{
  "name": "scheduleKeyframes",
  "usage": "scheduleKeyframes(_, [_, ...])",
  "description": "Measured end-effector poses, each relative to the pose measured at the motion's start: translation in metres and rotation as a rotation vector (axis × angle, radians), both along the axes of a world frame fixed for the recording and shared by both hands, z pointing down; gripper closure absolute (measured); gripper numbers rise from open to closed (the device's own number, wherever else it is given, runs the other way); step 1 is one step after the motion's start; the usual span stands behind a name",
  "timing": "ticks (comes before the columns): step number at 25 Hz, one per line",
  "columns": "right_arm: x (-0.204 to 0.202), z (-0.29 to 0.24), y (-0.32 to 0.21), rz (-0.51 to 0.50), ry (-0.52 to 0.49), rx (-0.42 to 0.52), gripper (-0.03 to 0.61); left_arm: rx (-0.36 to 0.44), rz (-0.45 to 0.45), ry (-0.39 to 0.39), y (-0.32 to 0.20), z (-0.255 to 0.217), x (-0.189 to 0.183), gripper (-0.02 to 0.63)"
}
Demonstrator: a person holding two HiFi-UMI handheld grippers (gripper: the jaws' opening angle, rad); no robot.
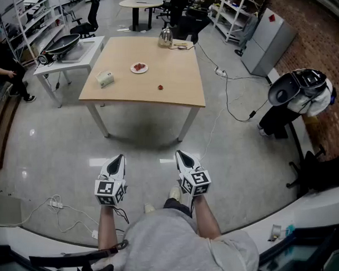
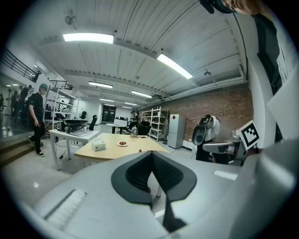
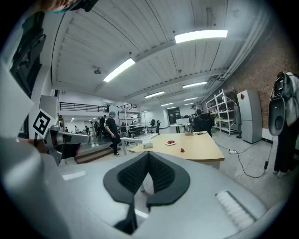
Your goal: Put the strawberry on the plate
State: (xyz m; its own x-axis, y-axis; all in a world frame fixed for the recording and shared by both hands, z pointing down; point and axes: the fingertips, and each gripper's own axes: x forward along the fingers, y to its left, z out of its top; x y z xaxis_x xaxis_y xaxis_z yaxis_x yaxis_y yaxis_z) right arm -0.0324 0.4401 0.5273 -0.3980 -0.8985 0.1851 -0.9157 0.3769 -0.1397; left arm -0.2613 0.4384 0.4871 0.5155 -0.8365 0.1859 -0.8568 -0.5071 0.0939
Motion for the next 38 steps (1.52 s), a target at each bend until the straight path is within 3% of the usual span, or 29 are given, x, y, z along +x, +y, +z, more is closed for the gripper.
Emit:
scheduleKeyframes(14, [-0.02, -0.002, -0.015, -0.037, 0.003, -0.01, 0.572, 0.011, -0.04, 0.002, -0.005, 0.006, -0.021, 0.594])
scheduleKeyframes(22, [-0.011, -0.004, -0.027, -0.034, 0.004, -0.042, 0.572, -0.001, -0.026, 0.016, -0.016, -0.003, -0.006, 0.594])
scheduleKeyframes(29, [0.01, 0.018, -0.086, 0.025, -0.011, -0.038, 0.572, -0.006, 0.028, 0.004, -0.088, 0.016, 0.015, 0.594])
scheduleKeyframes(38, [0.055, 0.022, -0.168, 0.068, -0.039, -0.05, 0.572, -0.03, 0.092, -0.027, -0.182, 0.021, 0.071, 0.594])
